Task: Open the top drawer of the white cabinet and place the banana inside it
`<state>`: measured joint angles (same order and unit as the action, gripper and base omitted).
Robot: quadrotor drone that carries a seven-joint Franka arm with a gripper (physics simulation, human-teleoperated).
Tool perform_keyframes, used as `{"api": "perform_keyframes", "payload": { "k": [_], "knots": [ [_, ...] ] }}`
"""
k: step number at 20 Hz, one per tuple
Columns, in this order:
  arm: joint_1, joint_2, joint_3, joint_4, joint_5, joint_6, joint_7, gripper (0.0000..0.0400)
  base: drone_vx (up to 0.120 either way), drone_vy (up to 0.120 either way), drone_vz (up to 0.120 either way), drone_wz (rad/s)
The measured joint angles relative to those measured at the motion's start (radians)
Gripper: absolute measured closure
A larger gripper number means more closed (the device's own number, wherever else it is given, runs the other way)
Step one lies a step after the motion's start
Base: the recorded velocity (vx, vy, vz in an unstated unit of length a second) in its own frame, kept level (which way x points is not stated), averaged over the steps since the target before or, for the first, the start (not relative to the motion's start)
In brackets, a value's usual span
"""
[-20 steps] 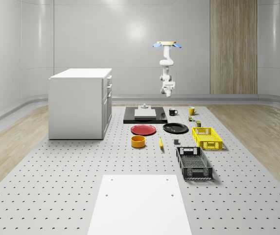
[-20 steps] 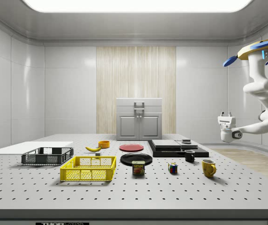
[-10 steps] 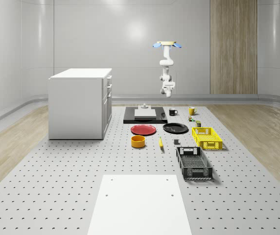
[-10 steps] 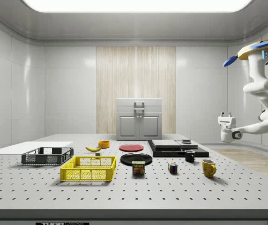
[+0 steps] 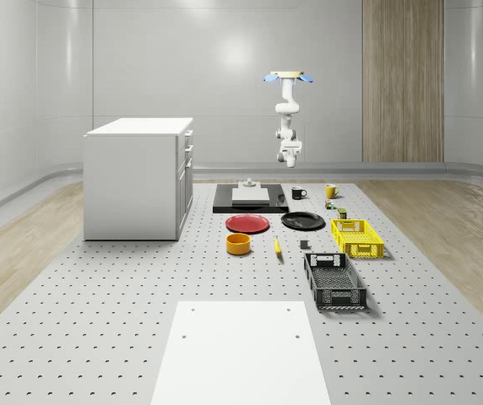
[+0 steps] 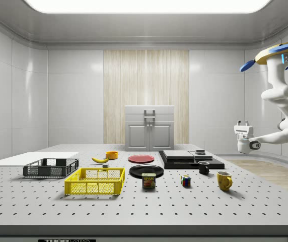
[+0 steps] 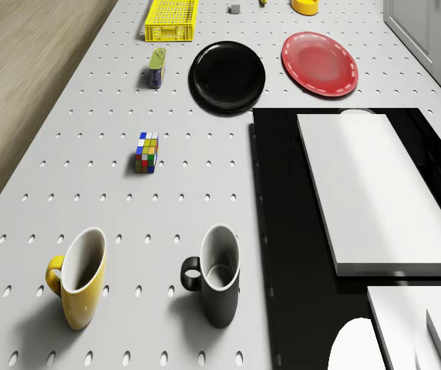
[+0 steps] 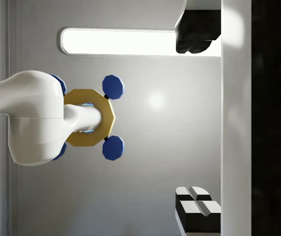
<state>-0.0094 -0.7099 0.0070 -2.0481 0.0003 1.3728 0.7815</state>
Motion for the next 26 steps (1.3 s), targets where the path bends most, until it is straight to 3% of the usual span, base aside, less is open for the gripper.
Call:
{"api": "perform_keyframes", "payload": {
  "k": [5,10,15,26],
  "knots": [
    [0.0,-0.002,-0.004,-0.003,0.007,0.004,0.0,0.0,0.0,0.0,0.0,0.0],
    [0.083,-0.006,-0.348,-0.098,0.537,-0.007,-0.082,0.0,0.024,-0.032,0.0,0.0],
    [0.17,-0.028,-0.553,-0.237,0.846,-0.005,-0.136,0.0,0.12,-0.12,0.096,0.0],
    [0.295,-0.085,-0.706,-0.352,1.013,0.038,-0.158,0.0,0.12,-0.12,0.12,0.0]
  ]
}}
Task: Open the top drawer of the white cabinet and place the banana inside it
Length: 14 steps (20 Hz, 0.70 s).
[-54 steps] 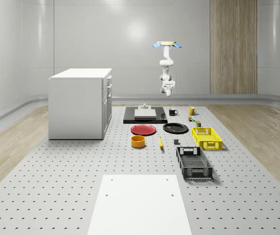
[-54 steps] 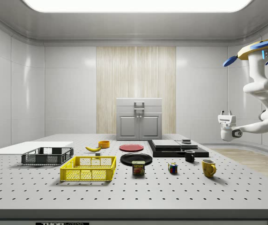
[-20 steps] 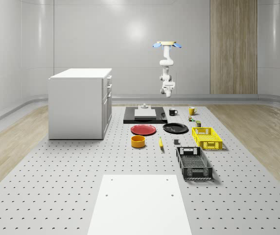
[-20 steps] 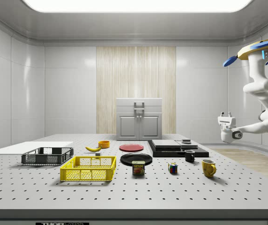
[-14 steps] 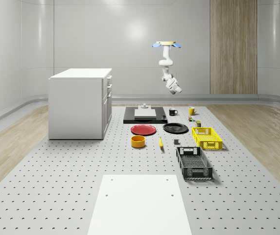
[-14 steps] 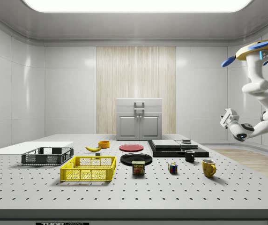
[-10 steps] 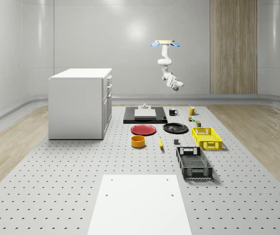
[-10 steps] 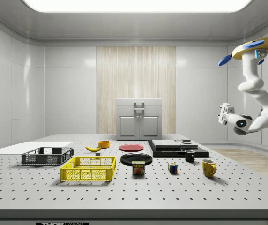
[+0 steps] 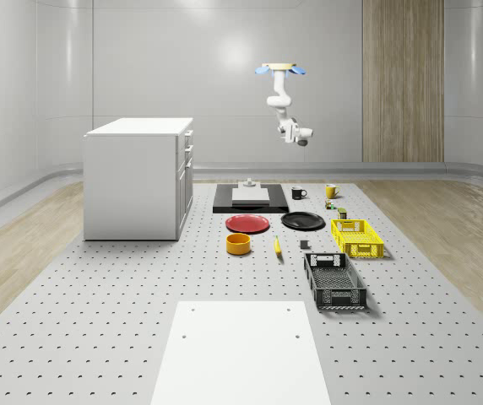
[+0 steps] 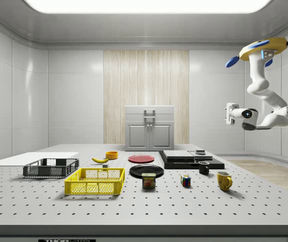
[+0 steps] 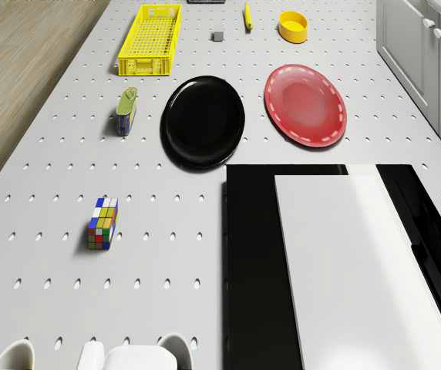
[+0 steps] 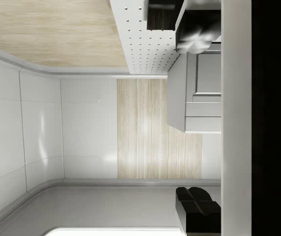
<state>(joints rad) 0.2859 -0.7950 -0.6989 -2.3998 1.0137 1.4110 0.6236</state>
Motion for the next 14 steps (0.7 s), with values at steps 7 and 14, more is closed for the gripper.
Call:
{"api": "perform_keyframes", "payload": {
  "k": [7,14],
  "knots": [
    [0.054,-0.035,-0.037,-0.017,0.0,0.036,0.012,0.0,0.12,-0.12,0.12,0.0],
    [0.101,-0.068,-0.063,-0.025,-0.017,0.072,0.029,0.0,0.12,-0.12,0.097,0.0]
  ]
}}
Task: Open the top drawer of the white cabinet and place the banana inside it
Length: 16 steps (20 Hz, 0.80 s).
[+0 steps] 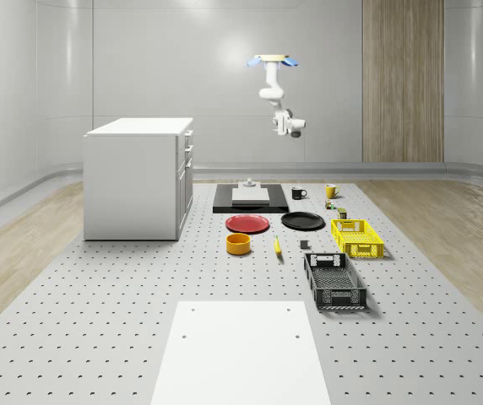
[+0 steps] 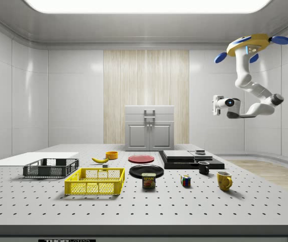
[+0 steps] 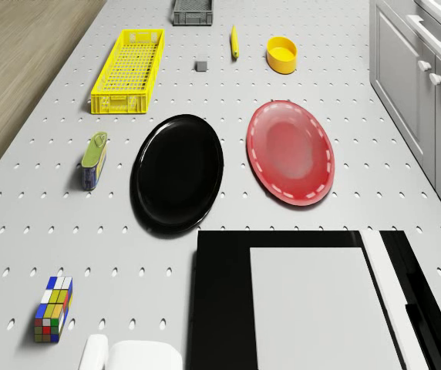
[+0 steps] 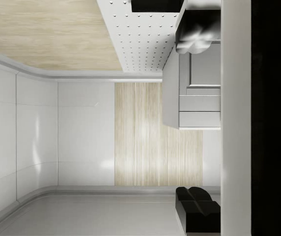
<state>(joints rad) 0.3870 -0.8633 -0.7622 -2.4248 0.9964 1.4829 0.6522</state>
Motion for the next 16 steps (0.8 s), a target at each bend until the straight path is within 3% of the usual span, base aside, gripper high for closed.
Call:
{"api": "perform_keyframes", "payload": {
  "k": [16],
  "knots": [
    [0.089,-0.073,-0.042,-0.011,-0.05,0.075,0.042,0.0,0.12,-0.12,0.0,0.0]
  ]
}}
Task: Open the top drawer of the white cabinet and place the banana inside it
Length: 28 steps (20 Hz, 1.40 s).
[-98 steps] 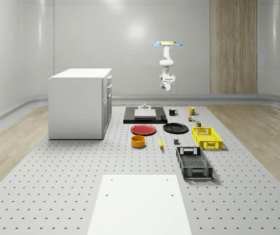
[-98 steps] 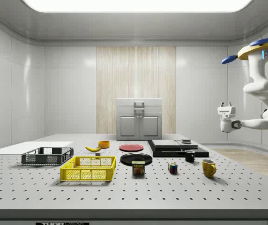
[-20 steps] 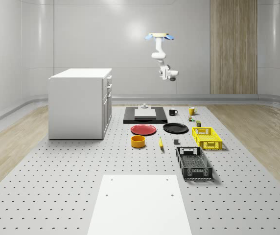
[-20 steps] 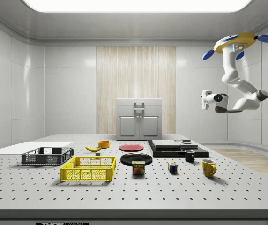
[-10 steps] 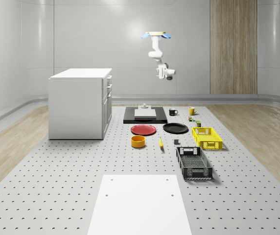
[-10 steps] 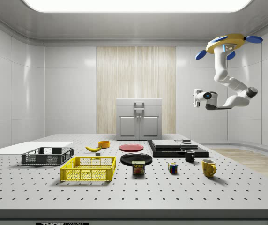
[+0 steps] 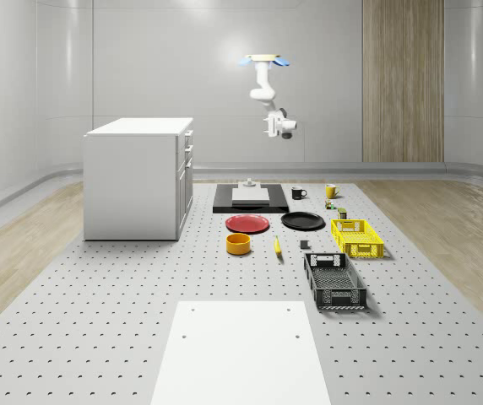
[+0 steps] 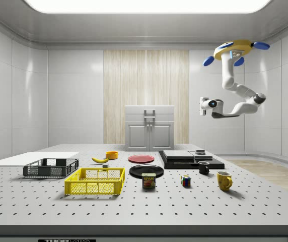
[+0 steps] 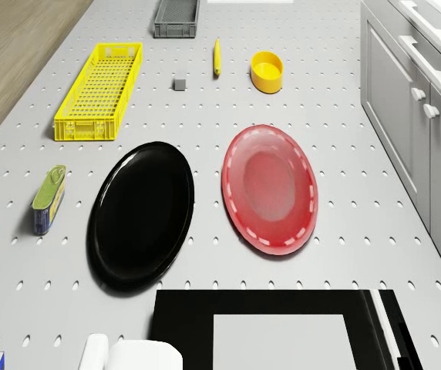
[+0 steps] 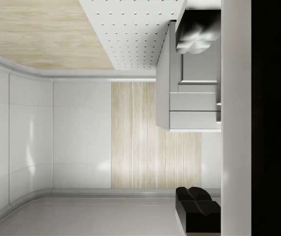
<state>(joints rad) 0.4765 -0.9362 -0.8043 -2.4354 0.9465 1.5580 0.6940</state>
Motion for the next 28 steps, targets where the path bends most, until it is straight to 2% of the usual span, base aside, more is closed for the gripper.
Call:
{"api": "perform_keyframes", "payload": {
  "k": [28],
  "knots": [
    [0.112,-0.107,-0.044,-0.014,-0.08,0.102,0.066,0.0,0.12,-0.12,0.0,0.0]
  ]
}}
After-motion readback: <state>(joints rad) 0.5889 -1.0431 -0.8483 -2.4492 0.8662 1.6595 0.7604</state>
